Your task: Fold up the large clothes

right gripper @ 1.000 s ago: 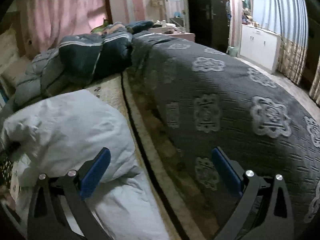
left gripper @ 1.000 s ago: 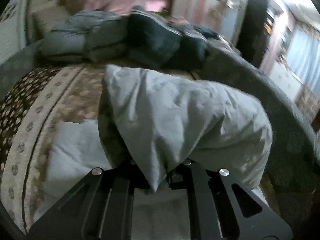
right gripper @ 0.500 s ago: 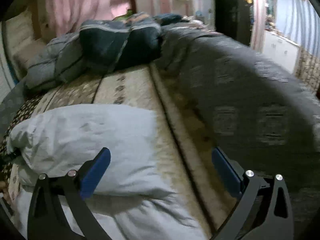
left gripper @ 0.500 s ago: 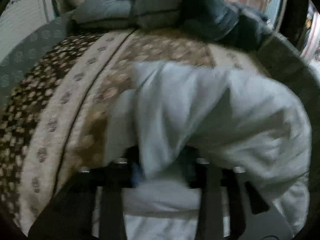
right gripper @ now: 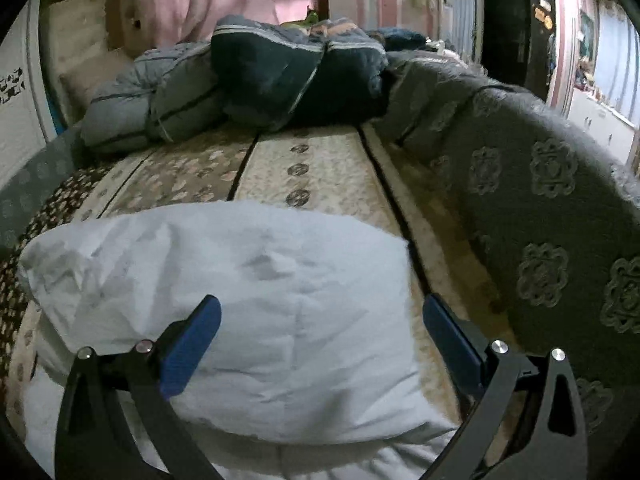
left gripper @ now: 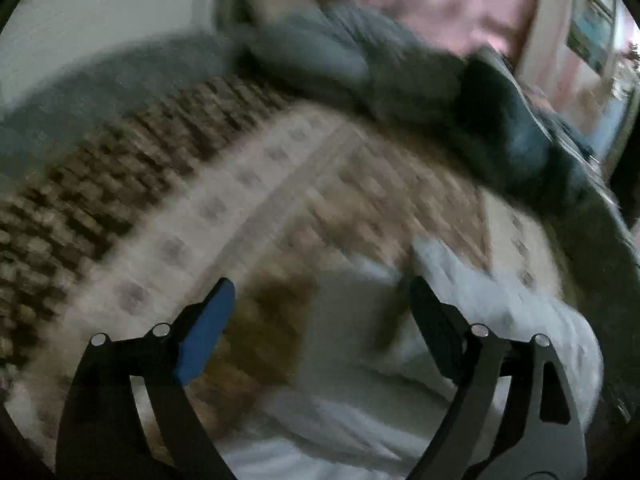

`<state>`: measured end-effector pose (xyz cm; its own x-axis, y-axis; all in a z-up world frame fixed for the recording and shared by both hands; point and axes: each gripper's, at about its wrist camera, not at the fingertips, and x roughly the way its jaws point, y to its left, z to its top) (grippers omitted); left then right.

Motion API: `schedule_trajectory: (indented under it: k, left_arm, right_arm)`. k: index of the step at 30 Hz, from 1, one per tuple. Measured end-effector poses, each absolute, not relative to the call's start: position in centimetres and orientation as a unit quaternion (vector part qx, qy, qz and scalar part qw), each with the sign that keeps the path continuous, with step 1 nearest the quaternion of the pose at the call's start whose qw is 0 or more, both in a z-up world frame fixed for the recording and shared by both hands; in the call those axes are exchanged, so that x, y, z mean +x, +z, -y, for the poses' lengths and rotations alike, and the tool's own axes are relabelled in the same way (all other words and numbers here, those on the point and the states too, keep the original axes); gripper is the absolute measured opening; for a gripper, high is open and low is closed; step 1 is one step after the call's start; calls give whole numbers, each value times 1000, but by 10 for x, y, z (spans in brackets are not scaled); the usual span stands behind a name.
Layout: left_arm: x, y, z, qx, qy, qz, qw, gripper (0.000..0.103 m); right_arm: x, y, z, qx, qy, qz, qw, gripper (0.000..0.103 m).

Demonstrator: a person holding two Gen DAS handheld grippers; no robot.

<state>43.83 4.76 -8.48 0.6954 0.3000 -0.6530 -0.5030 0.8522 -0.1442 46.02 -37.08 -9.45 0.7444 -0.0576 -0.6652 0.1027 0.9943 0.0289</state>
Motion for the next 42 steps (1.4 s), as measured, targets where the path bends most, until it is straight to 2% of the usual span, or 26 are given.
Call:
schedule_trajectory:
  k: [3, 6, 7, 10, 12, 13, 14, 17, 19, 22, 26, 31, 36, 42]
  left_arm:
    - [431, -67, -48, -148, 267, -274, 912, 86]
    - [455, -73, -19, -141, 180, -285, 931, 89]
    - [464, -73, -5, -130, 156, -292, 935, 94]
    - [486, -74, 73, 7, 90, -284, 954, 94]
    - [491, -79, 117, 72, 48, -267, 960, 100]
    - [494, -86, 133, 97, 40, -264, 959, 100]
    - [495, -93, 139, 108, 36, -272, 956, 100]
    - [525, -166, 124, 44, 23, -405, 913, 100]
    - [527, -180, 115, 36, 20, -426, 904, 100]
    - [520, -188, 121, 61, 12, -440, 896, 100]
    - [502, -189, 122, 70, 19, -403, 912, 100]
    - [470, -152, 126, 112, 34, -347, 931, 100]
    - [451, -123, 99, 12, 48, -364, 930, 100]
    - [410, -111, 58, -31, 72, -379, 922, 100]
  right_arm:
    - [458, -87, 378, 35, -62, -338, 938, 101]
    - [457, -81, 376, 36, -72, -319, 944, 101]
    - [459, -81, 372, 34, -68, -318, 945, 101]
    - [466, -79, 366, 35, -57, -318, 946, 101]
    - [468, -82, 359, 24, -39, -306, 951, 101]
    - [471, -88, 356, 13, -36, -315, 948, 101]
    - [481, -107, 353, -6, -27, -369, 929, 101]
    - [489, -179, 355, 17, 32, -492, 870, 102]
    - [484, -203, 347, -43, 51, -516, 854, 102]
    - [482, -214, 348, -46, 52, -533, 843, 102]
    - [473, -209, 344, -61, 46, -513, 855, 102]
    - [447, -182, 351, -72, 35, -493, 866, 101]
    - [410, -150, 364, -77, 26, -479, 874, 101]
    - [364, -115, 391, -33, 2, -464, 885, 101]
